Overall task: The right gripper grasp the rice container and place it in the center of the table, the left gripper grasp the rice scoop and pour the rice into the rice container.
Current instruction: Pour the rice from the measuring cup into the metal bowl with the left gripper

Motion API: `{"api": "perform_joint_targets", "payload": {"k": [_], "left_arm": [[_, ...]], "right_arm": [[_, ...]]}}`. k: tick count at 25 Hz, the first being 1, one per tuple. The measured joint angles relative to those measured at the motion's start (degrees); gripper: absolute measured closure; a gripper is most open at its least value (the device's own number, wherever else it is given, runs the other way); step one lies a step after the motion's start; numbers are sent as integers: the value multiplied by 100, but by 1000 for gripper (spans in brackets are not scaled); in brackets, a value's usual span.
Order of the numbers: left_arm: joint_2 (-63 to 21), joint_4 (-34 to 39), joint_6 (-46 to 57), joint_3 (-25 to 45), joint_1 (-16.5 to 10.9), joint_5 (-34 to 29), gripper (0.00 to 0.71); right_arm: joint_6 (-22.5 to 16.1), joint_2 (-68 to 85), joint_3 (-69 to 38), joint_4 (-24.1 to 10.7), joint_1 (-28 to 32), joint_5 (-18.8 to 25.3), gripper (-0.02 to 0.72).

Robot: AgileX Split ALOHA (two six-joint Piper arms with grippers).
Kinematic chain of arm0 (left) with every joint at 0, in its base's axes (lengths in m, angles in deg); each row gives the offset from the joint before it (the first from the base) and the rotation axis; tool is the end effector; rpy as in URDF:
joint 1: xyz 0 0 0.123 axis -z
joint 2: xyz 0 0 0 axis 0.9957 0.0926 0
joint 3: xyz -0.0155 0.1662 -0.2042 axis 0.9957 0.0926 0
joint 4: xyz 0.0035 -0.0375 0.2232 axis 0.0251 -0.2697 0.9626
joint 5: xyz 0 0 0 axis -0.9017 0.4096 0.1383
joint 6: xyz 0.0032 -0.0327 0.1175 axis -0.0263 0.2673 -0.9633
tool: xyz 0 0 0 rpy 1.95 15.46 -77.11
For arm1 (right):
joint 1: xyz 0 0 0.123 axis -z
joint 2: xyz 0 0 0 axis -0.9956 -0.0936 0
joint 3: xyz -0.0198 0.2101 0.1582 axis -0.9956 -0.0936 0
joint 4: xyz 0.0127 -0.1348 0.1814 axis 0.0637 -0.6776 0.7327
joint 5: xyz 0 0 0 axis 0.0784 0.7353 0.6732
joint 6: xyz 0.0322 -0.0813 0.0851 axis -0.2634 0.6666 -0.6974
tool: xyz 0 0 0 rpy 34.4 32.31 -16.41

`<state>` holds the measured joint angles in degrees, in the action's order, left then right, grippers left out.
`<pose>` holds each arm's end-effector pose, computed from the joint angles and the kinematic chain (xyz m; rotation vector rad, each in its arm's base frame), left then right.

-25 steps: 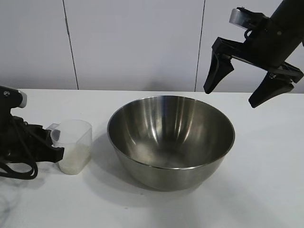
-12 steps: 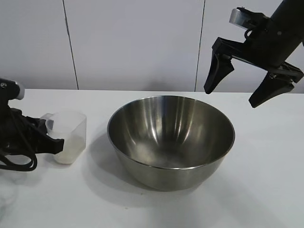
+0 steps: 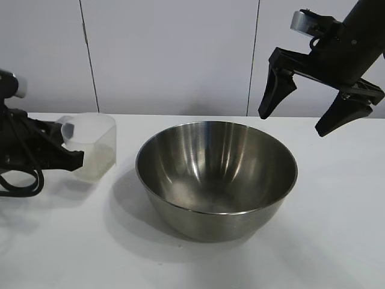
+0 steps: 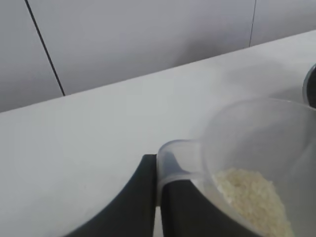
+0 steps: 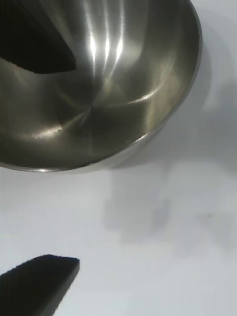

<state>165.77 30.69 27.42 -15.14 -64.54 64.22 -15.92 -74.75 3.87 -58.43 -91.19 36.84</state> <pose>0.2888 -0.1059 0.1236 0.4718 1.7176 -0.1204 0.3465 0.0760 0.1902 -0.1469 2.7802 0.4605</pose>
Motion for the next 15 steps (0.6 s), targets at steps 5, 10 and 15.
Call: {"api": "perform_joint_targets", "payload": {"k": [5,10,15], "left_arm": [[-723,51,-527,-321,0,-1271,702],[-1318,62,-1279,-1103,182,-3077,702],[-1439,-67,-2079,-2044,593,-4518,702]], "right_arm": [[0,0,0,0,0,6,9],[0,0,0,0,0,6,9],[0,0,0,0,0,6,9]]}}
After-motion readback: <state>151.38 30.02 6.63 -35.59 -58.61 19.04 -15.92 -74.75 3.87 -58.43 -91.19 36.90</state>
